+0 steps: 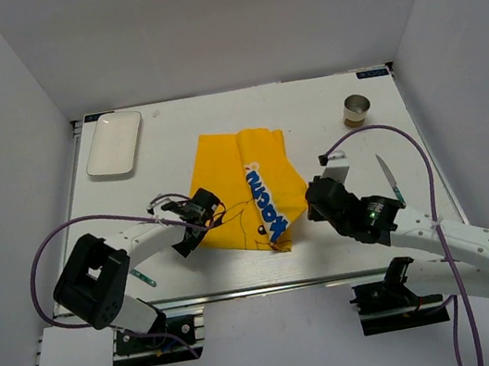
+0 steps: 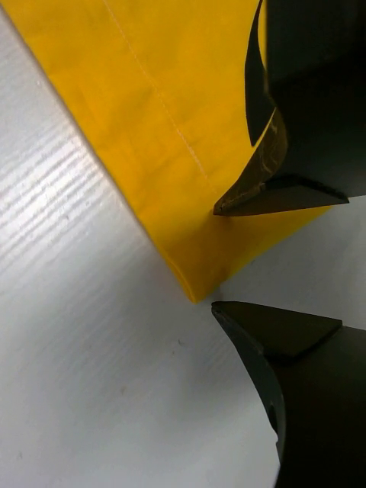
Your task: Set the dinner table for one person
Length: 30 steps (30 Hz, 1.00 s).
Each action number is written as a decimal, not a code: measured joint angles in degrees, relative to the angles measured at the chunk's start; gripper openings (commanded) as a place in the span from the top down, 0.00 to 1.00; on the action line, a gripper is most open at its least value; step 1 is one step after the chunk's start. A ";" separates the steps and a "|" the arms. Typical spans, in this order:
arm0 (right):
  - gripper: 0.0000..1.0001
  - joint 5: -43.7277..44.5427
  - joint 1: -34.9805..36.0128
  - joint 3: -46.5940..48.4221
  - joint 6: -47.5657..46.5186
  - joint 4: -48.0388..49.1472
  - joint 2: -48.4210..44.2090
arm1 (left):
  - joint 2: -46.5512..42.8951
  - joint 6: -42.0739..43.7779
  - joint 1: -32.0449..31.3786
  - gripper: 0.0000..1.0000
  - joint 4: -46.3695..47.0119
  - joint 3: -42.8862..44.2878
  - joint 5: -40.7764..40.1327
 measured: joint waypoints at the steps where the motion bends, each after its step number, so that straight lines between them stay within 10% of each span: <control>1: 1.00 -0.11 -0.02 0.00 -0.02 0.17 0.00 | -0.07 -0.15 0.00 0.41 -0.76 0.00 0.02; 16: 1.00 -1.25 -0.09 0.00 -0.04 1.05 1.42 | -1.16 -0.55 -0.04 0.37 -1.62 -0.02 0.42; 21: 1.00 -1.22 -0.11 0.00 -0.04 1.03 0.70 | 1.14 -0.37 -0.09 0.60 -0.59 0.37 0.00; 24: 1.00 -1.51 -0.15 0.00 -0.09 1.05 -0.63 | 1.77 -0.26 -0.09 1.00 1.05 0.42 -0.50; 30: 1.00 -2.73 -0.50 0.00 -0.81 1.86 -5.44 | 3.50 0.48 -0.07 1.00 1.16 2.40 -1.64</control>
